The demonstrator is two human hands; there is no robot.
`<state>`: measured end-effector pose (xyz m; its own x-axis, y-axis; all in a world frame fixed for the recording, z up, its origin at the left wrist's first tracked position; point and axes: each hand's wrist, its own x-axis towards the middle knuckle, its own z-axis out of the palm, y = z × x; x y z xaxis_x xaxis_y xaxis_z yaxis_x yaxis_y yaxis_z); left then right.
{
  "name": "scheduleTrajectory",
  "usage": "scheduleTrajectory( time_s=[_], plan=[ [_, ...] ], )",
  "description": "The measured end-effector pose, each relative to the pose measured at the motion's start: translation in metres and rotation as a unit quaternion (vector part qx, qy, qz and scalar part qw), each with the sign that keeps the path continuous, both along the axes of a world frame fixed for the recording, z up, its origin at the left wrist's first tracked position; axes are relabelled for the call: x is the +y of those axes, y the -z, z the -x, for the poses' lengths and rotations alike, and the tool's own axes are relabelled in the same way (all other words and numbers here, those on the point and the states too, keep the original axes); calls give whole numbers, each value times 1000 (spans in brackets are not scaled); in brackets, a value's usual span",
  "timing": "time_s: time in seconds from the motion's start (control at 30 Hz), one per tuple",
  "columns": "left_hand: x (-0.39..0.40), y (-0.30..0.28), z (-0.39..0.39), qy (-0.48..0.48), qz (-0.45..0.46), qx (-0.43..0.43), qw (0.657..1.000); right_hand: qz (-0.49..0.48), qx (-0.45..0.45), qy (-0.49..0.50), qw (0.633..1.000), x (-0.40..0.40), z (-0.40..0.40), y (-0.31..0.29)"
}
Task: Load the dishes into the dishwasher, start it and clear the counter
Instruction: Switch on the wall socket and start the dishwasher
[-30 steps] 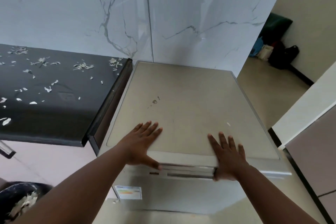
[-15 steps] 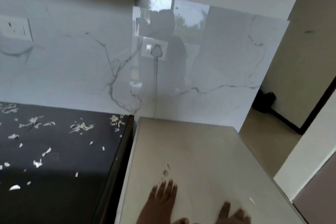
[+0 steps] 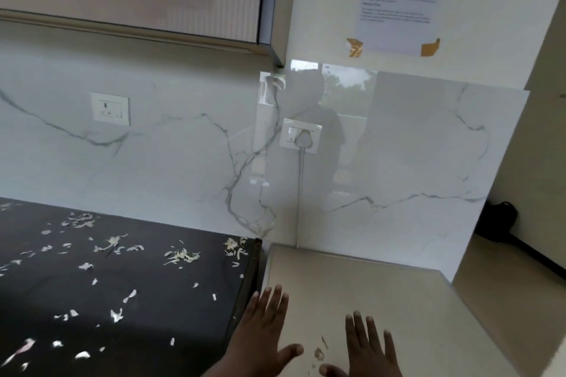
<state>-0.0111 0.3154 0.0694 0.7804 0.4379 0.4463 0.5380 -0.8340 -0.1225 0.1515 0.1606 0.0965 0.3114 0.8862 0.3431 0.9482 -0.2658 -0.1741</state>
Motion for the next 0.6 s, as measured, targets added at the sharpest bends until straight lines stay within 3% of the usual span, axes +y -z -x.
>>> scheduleTrajectory(
  time_s=[0.03, 0.2, 0.33, 0.6],
  plan=[
    [7, -7, 1, -11, -10, -9, 1000, 0, -62, 14, 998, 1, -8, 6],
    [28, -57, 10, -63, 45, 20, 997, -3, -127, 12, 992, 55, -2, -41],
    [43, -106, -2, -110, 8, -14, 994, 23, -178, 8, 984, 93, -12, -90],
    [76, -177, -29, -119, -77, -94, 986, -11, -172, -17, 985, 142, -42, -156]
  ],
)
